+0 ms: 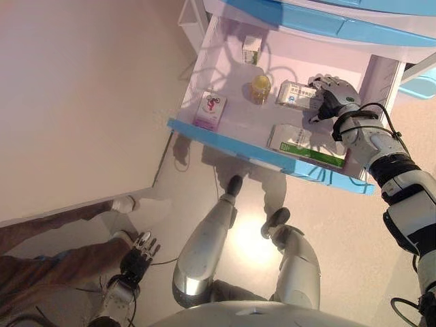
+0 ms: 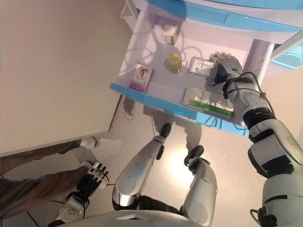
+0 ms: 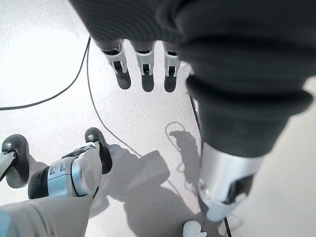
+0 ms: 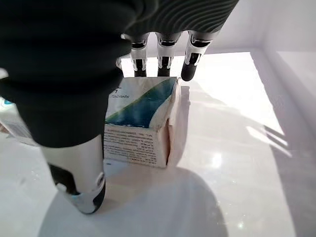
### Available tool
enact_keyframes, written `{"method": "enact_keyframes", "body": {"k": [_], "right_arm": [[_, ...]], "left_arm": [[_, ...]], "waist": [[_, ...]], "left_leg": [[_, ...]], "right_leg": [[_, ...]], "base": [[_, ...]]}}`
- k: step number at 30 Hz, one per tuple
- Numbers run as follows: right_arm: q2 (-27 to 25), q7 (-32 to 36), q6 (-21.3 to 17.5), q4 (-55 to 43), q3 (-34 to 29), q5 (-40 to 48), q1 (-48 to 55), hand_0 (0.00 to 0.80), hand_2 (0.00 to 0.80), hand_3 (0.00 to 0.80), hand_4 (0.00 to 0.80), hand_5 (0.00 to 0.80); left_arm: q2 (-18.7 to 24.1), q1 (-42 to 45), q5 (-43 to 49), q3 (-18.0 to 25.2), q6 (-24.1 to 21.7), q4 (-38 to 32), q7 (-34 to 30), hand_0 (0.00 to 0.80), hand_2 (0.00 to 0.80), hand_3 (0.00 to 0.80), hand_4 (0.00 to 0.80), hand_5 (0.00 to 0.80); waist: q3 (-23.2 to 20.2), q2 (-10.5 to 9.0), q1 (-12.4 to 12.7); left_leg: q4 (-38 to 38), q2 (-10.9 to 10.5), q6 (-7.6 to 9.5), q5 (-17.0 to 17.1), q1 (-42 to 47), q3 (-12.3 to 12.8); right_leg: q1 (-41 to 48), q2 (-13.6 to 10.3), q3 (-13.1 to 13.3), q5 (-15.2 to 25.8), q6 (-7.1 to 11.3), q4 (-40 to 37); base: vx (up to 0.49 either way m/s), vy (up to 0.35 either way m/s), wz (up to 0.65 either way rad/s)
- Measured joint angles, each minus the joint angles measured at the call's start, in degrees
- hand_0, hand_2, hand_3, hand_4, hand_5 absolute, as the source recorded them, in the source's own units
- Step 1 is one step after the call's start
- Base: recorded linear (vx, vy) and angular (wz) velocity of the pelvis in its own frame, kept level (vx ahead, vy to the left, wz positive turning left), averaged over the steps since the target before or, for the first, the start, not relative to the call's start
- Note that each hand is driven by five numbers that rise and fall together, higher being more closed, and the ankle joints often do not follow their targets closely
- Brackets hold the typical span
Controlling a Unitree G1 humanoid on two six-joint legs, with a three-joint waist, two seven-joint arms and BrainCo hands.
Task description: Open the drawer and pick up the medicine
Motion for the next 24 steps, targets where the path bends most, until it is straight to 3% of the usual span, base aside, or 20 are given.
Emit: {"method": "enact_keyframes", "body": {"k": [12, 13, 14, 24], "right_arm": [[1.6, -1.7, -0.1, 4.7, -0.6, 0.0, -1.9, 0.0, 0.0, 0.0, 0.0, 0.0], [1.6, -1.7, -0.1, 4.7, -0.6, 0.0, -2.1, 0.22, 0.22, 0.22, 0.22, 0.22], [1.6, -1.4, -0.2, 4.7, -0.7, 0.0, -2.4, 0.8, 0.8, 0.8, 0.8, 0.8], [1.5, -0.7, -1.3, 4.6, -0.2, -1.5, -4.1, 0.8, 0.8, 0.8, 0.8, 0.8]], "left_arm": [[0.0, 0.2, 0.0, -0.2, 0.0, -0.3, -0.1, 0.0, 0.0, 0.0, 0.0, 0.0], [0.0, 0.2, 0.0, -0.3, 0.0, -0.3, -0.1, 0.0, 0.0, 0.0, 0.0, 0.0], [0.0, 0.2, 0.0, -0.4, 0.0, -0.3, -0.1, 0.0, 0.0, 0.0, 0.0, 0.0], [0.0, 0.2, 0.0, -0.7, 0.1, -1.2, -0.1, 0.0, 0.0, 0.0, 0.0, 0.0]], "waist": [[-0.2, 0.38, -0.1], [-0.3, 0.48, -0.1], [-0.3, 0.56, -0.1], [-0.5, 0.82, 0.1]], "left_leg": [[0.0, -0.3, -0.35, -0.1, -0.5, 0.0], [0.0, -0.3, -0.35, -0.1, -0.6, 0.0], [0.1, -0.3, -0.36, 0.0, -0.7, 0.0], [0.3, -0.3, -0.26, 0.3, -0.7, 0.0]], "right_leg": [[-0.7, -0.8, -0.1, -0.6, -0.2, 1.1], [-0.9, -0.8, -0.1, -0.6, -0.21, 1.1], [-1.1, -0.8, -0.1, -0.6, -0.19, 1.2], [-1.2, -0.9, -0.1, -0.8, -0.23, 1.7]], "base": [[0.002, 0.004, 0.01], [0.0, 0.0, 0.0], [0.0, 0.0, 0.0], [0.0, -0.011, 0.0]]}}
